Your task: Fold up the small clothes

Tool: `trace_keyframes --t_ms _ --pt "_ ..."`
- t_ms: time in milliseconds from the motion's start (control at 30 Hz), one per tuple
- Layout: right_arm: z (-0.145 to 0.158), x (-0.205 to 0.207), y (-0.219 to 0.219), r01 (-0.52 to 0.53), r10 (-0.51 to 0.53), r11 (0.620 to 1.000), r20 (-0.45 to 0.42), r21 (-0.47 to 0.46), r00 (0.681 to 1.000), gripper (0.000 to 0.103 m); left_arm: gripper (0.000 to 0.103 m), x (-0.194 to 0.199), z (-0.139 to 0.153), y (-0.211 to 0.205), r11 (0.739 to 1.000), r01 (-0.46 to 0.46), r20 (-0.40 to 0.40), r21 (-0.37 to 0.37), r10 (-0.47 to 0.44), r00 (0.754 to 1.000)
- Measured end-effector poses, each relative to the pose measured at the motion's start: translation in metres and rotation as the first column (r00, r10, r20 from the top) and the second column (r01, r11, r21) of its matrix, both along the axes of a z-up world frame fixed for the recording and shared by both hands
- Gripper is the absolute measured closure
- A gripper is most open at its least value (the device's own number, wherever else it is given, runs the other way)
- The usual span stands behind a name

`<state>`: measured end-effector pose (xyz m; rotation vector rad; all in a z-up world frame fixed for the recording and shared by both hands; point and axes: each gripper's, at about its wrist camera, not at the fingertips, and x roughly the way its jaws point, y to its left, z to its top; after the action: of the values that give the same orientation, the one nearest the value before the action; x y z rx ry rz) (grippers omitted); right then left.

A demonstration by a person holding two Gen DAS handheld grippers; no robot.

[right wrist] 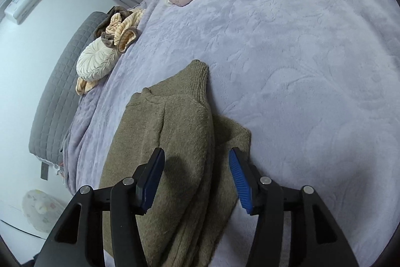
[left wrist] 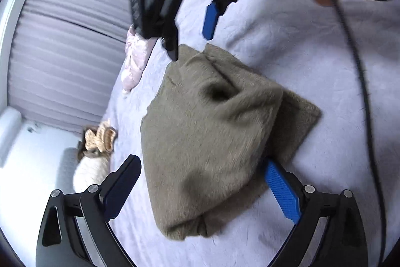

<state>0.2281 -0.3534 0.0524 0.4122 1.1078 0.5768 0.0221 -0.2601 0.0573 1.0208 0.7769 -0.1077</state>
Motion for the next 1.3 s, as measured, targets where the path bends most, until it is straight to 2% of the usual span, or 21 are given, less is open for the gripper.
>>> trace_keyframes --t_ms 100,200,300,367,533,600,667,700,733,767,800,833,900,967,1000,1033,1133,1167,1200,1300 --pt "0.018 -0.022 0.003 -0.032 0.034 0.999 0.041 -0.039 0.999 0.044 0.005 -0.015 0.005 0.036 0.994 -0.047 -0.016 -0.098 0.045 0.999" --pt "0.036 -0.053 0.010 -0.082 0.086 0.996 0.081 -0.047 0.993 0.044 0.005 -0.021 -0.002 0.076 0.977 -0.132 -0.056 -0.165 0.125 0.991" --pt "0.046 -0.085 0.019 -0.132 0.137 0.990 0.114 -0.050 0.984 0.044 0.005 -0.013 -0.012 0.108 0.946 -0.226 -0.084 -0.232 0.212 0.974" --pt "0.046 -0.103 0.028 -0.154 0.161 0.986 0.122 -0.064 0.979 0.037 0.005 -0.003 -0.017 0.121 0.915 -0.264 -0.112 -0.306 0.241 0.964" --pt "0.028 -0.130 0.058 -0.184 0.201 0.970 0.097 -0.161 0.975 0.035 0.005 0.012 -0.016 0.137 0.801 -0.317 -0.210 -0.508 0.242 0.947" --pt "0.022 -0.135 0.065 -0.179 0.198 0.967 0.090 -0.184 0.976 0.035 0.005 0.019 -0.020 0.142 0.756 -0.370 -0.255 -0.539 0.272 0.928" --pt "0.015 -0.136 0.070 -0.173 0.194 0.962 0.081 -0.212 0.978 0.038 0.005 0.023 -0.023 0.150 0.691 -0.434 -0.316 -0.579 0.301 0.900" --pt "0.013 -0.136 0.072 -0.169 0.190 0.960 0.072 -0.224 0.979 0.043 0.005 0.025 -0.022 0.159 0.649 -0.460 -0.349 -0.606 0.302 0.887" --pt "0.011 -0.135 0.073 -0.172 0.189 0.960 0.059 -0.220 0.980 0.058 0.005 0.025 -0.021 0.163 0.606 -0.477 -0.376 -0.637 0.296 0.878" --pt "0.011 -0.133 0.074 -0.169 0.184 0.963 0.052 -0.209 0.982 0.068 0.005 0.023 -0.017 0.165 0.574 -0.478 -0.387 -0.665 0.283 0.878" --pt "0.014 -0.133 0.072 -0.156 0.170 0.968 0.057 -0.194 0.984 0.072 0.005 0.021 -0.012 0.164 0.558 -0.464 -0.380 -0.688 0.268 0.885" --pt "0.017 -0.132 0.071 -0.145 0.159 0.973 0.064 -0.178 0.985 0.079 0.005 0.019 -0.006 0.161 0.555 -0.442 -0.361 -0.705 0.257 0.897" --pt "0.024 -0.132 0.067 -0.125 0.138 0.981 0.076 -0.147 0.988 0.081 0.005 0.022 0.001 0.156 0.572 -0.420 -0.337 -0.705 0.251 0.907" --pt "0.029 -0.132 0.067 -0.116 0.128 0.984 0.088 -0.134 0.988 0.083 0.005 0.034 0.002 0.152 0.614 -0.434 -0.313 -0.659 0.301 0.901" --pt "0.032 -0.132 0.067 -0.114 0.126 0.986 0.093 -0.126 0.988 0.084 0.005 0.039 0.000 0.153 0.619 -0.456 -0.309 -0.639 0.336 0.890" --pt "0.035 -0.133 0.068 -0.112 0.123 0.987 0.095 -0.118 0.988 0.084 0.005 0.044 -0.002 0.159 0.605 -0.474 -0.322 -0.639 0.350 0.880" --pt "0.049 -0.135 0.069 -0.106 0.115 0.991 0.121 -0.083 0.986 0.088 0.005 0.046 0.000 0.178 0.530 -0.524 -0.369 -0.667 0.376 0.850" --pt "0.054 -0.136 0.069 -0.103 0.112 0.992 0.130 -0.071 0.985 0.091 0.005 0.044 0.002 0.181 0.521 -0.523 -0.369 -0.674 0.377 0.850" --pt "0.060 -0.137 0.069 -0.098 0.106 0.993 0.143 -0.060 0.984 0.094 0.005 0.044 0.003 0.182 0.524 -0.520 -0.363 -0.674 0.378 0.852" --pt "0.075 -0.137 0.071 -0.096 0.104 0.994 0.175 -0.050 0.979 0.094 0.005 0.041 0.003 0.178 0.562 -0.507 -0.342 -0.653 0.379 0.860"
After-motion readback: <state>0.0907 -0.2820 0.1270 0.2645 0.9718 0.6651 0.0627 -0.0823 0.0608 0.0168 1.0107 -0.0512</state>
